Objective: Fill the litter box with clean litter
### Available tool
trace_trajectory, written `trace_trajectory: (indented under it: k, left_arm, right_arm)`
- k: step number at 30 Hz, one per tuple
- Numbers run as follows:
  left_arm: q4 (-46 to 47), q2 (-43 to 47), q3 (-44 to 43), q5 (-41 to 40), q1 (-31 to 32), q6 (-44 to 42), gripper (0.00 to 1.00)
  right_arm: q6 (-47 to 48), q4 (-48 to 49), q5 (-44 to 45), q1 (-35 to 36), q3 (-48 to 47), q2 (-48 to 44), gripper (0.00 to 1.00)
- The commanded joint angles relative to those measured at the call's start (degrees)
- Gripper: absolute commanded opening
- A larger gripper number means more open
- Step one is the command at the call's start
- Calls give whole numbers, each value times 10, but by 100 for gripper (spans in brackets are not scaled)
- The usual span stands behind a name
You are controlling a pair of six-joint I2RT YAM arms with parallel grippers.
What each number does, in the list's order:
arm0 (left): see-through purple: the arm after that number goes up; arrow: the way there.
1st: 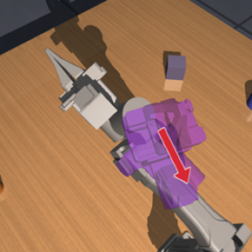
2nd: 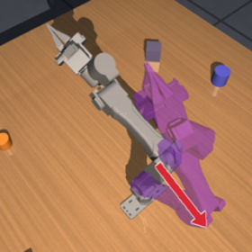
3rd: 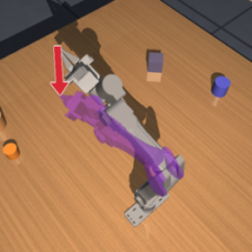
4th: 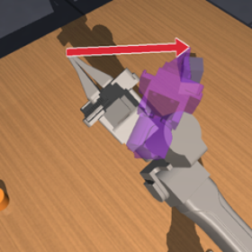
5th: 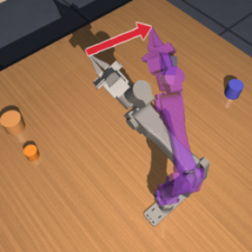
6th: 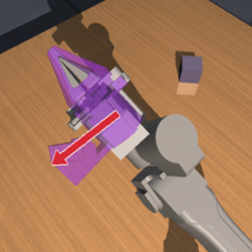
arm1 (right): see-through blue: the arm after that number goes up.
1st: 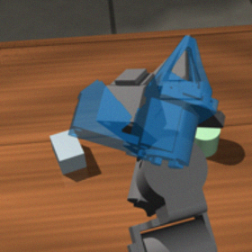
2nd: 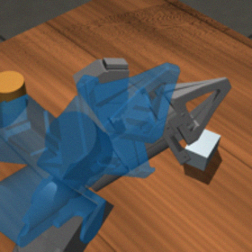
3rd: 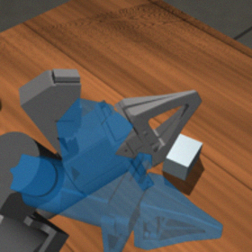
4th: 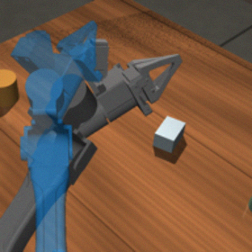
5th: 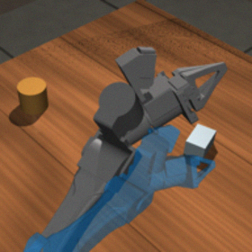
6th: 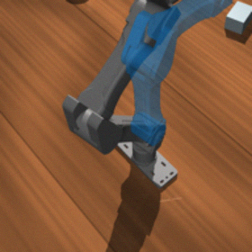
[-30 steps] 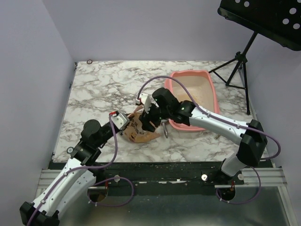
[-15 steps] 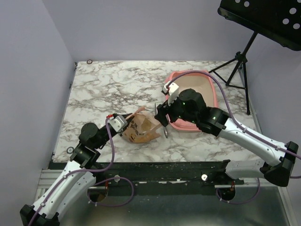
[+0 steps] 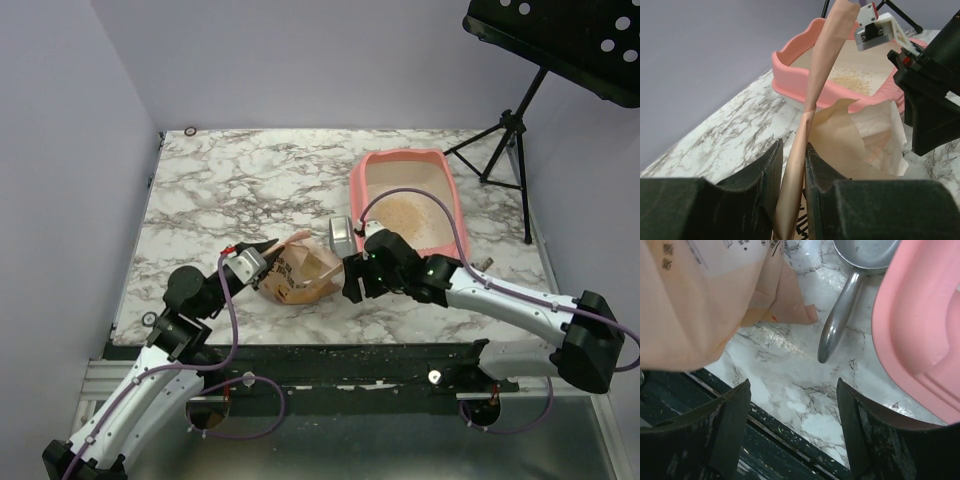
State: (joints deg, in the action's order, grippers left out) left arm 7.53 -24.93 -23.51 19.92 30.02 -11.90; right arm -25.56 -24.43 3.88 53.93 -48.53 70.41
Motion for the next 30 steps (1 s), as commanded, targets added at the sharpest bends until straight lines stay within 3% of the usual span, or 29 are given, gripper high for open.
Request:
trace_trajectory:
  k: [1, 10, 24, 27, 30]
  left_arm:
    - [45, 18, 6, -7, 3, 6, 31]
    - [47, 23, 7, -6, 3, 5, 32]
    - [49, 18, 7, -3, 4, 6, 32]
    - [48, 17, 8, -1, 4, 7, 32]
    - [47, 17, 9, -3, 3, 7, 32]
  right_arm:
    - [-76, 45, 35, 2, 6, 42, 77]
    - [-171, 94, 113, 2, -2, 134, 76]
    - [-160, 120, 211, 3, -29, 216, 70]
    - [-153, 119, 235, 2, -30, 232, 66]
    - [-150, 119, 255, 3, -32, 253, 51]
